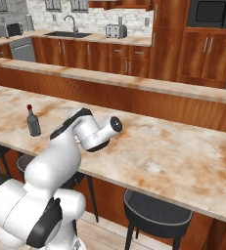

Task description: Open the cabinet directly in front. Then move the liquor and the mug to the dining counter with the candle on it.

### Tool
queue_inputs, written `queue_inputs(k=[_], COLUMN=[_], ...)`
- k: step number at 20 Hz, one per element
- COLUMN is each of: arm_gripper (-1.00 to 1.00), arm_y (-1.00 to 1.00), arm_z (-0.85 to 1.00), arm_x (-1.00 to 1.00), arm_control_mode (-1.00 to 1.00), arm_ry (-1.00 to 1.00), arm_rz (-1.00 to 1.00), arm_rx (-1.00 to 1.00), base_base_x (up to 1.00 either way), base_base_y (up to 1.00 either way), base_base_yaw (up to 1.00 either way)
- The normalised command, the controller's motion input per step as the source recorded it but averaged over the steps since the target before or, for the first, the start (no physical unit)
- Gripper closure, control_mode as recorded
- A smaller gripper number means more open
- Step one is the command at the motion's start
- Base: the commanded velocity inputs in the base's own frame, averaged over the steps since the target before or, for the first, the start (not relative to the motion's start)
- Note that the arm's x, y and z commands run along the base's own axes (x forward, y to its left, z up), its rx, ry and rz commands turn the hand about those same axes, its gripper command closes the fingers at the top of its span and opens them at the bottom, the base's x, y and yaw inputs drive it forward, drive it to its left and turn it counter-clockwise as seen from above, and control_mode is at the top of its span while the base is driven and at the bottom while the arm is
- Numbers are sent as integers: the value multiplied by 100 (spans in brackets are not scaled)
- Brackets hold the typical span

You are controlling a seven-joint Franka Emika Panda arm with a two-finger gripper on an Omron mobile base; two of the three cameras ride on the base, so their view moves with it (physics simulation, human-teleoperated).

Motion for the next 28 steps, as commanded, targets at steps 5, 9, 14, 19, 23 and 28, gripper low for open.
queue_inputs(k=[5,9,14,19,23,28], arm_gripper=[100,100,100,100,100,-100], arm_y=[-2,-2,0,0,0,0], arm_z=[-18,-14,-11,-22,-19,-5], arm_x=[39,24,11,0,33,85], arm_control_mode=[-100,-100,-100,-100,-100,-100], arm_ry=[0,0,-1,-7,-4,2], arm_rz=[0,0,0,0,0,-2], arm_rx=[0,0,0,0,0,1], base_base_x=[0,0,0,0,0,0], base_base_y=[0,0,0,0,0,0], base_base_yaw=[0,0,0,0,0,0])
